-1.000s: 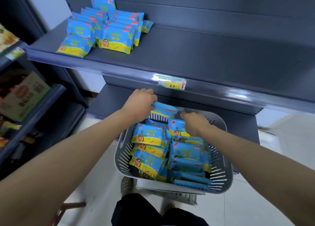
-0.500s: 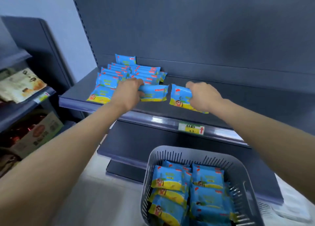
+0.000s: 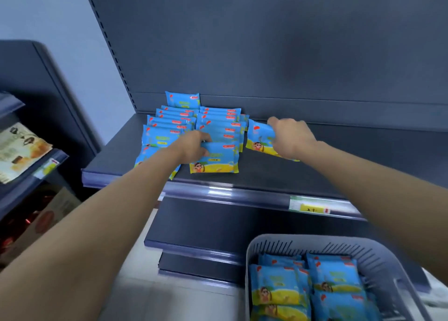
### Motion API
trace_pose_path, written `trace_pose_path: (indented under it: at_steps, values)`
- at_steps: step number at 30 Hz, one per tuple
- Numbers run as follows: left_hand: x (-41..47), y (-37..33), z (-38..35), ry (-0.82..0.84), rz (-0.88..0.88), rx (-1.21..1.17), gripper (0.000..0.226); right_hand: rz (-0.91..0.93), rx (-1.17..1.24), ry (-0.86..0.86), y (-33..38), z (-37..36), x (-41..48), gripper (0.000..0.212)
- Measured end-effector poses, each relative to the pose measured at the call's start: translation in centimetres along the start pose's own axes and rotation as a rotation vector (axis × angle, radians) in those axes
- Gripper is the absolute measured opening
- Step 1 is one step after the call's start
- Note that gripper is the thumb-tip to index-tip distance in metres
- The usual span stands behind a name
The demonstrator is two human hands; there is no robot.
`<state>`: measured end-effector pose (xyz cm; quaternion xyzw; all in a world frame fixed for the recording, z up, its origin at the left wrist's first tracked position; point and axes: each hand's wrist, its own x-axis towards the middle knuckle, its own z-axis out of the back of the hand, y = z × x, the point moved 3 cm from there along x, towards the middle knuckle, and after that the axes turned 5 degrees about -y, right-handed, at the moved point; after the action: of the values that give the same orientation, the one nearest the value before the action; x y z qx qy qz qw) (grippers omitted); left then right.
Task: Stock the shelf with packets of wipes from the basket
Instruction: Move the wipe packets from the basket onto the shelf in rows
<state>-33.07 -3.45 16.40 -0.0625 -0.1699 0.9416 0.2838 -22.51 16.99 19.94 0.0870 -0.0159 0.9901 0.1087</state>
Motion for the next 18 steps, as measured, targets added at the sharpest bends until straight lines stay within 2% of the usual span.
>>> trace_pose_path:
  at_steps: [7,10,13,18]
  values:
    - [2.2,0.5,-1.8,-0.046,-0.098,0.326,0.057,-0.026,-0.028,0.024,-2.0,-2.0,2.2,0.031]
    - [2.6,0.4,-2.3,-0.089,-0.109,0.384,0.062,-0.046,-0.049,0.015,-3.1,-2.7,3.5,0.033]
    - [3.1,-1.3,-2.1,-0.185,-0.194,0.373,0.058,-0.07,-0.022,0.014,-4.3,-3.4,5.1,0.033]
    - [4.3,-5.7,-1.7,-0.305,-0.293,0.224,0.044,-0.045,-0.074,0.03,-5.7,-4.9,8.6,0.03]
